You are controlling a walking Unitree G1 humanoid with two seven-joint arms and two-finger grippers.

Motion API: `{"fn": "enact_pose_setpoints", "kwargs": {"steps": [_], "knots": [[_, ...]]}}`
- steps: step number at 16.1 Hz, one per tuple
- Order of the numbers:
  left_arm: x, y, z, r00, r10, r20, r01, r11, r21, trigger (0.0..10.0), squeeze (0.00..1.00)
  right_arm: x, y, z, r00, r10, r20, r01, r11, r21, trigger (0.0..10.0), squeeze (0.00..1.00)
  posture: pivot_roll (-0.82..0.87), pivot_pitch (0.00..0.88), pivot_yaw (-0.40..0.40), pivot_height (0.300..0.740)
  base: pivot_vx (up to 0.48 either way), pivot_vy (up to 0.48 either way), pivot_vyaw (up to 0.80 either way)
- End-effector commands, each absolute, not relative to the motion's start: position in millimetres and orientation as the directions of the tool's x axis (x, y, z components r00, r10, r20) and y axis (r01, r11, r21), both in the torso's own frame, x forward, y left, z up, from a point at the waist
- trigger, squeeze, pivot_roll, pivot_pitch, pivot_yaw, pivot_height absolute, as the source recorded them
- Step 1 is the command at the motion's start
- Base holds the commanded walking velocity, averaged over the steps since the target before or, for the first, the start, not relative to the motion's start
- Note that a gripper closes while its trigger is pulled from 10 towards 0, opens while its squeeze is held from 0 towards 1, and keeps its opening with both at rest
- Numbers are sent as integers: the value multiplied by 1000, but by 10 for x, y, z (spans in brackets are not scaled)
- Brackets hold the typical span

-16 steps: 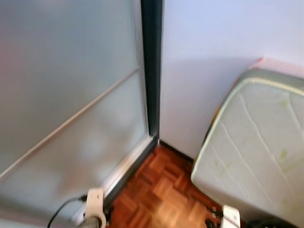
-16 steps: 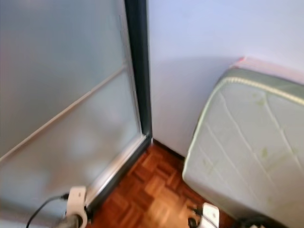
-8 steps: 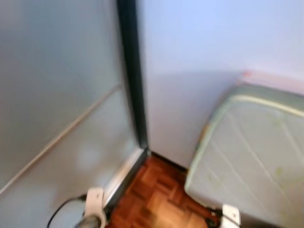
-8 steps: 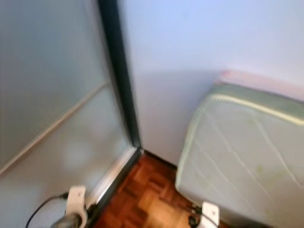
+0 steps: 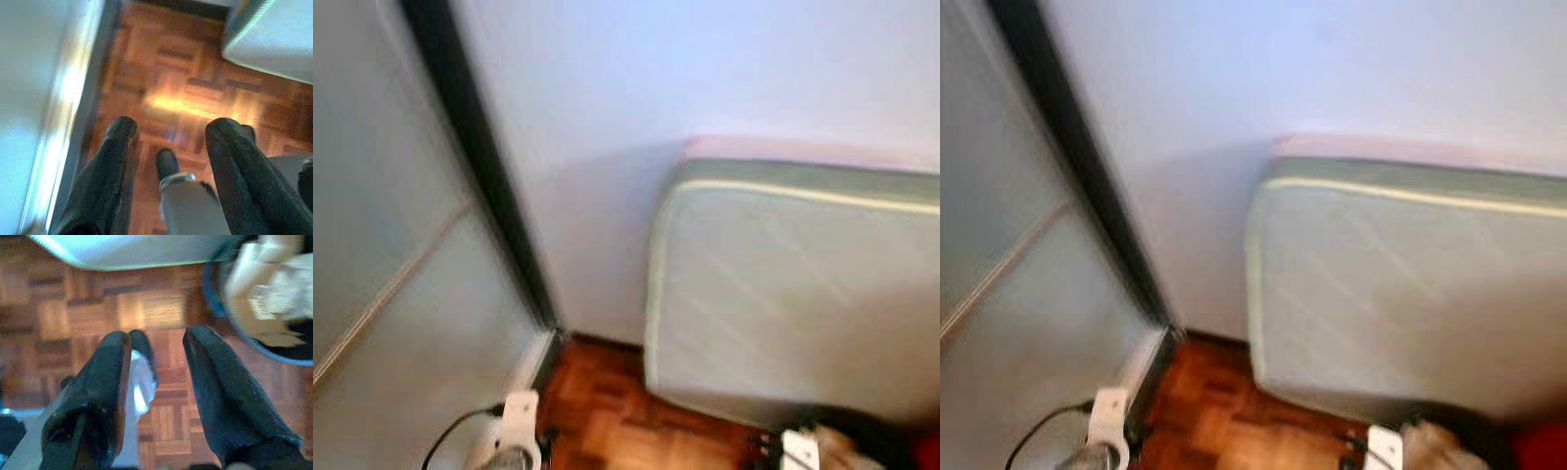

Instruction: Clean up the room

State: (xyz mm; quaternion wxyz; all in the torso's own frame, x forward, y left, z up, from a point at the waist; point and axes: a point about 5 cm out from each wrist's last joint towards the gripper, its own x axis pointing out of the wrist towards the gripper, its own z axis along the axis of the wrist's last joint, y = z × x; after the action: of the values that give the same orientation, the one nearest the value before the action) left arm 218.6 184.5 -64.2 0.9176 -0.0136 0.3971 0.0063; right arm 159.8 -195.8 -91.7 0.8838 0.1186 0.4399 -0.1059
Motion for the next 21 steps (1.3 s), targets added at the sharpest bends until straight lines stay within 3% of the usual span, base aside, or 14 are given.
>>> {"fn": "enact_pose_setpoints", "kwargs": {"steps": [1, 11, 21], "knots": [[2108, 1851, -692, 655, 0, -755, -13, 1000, -12, 10000, 0, 1552, -1936, -940, 576, -84, -813, 301, 947, 115, 10000, 0, 51, 119, 9, 740, 0, 0, -756], [2097, 1862, -702, 640, 16, -768, -12, 1000, 10, 10000, 0, 1558, -1925, -938, 583, -52, -811, 275, 952, 136, 10000, 0, 59, 144, 10, 740, 0, 0, 0], [2084, 1869, -711, 633, 24, -774, -43, 999, -4, 10000, 0, 1589, -1913, -924, 588, -6, -809, 156, 982, 106, 10000, 0, 46, 137, 18, 740, 0, 0, 0]]}}
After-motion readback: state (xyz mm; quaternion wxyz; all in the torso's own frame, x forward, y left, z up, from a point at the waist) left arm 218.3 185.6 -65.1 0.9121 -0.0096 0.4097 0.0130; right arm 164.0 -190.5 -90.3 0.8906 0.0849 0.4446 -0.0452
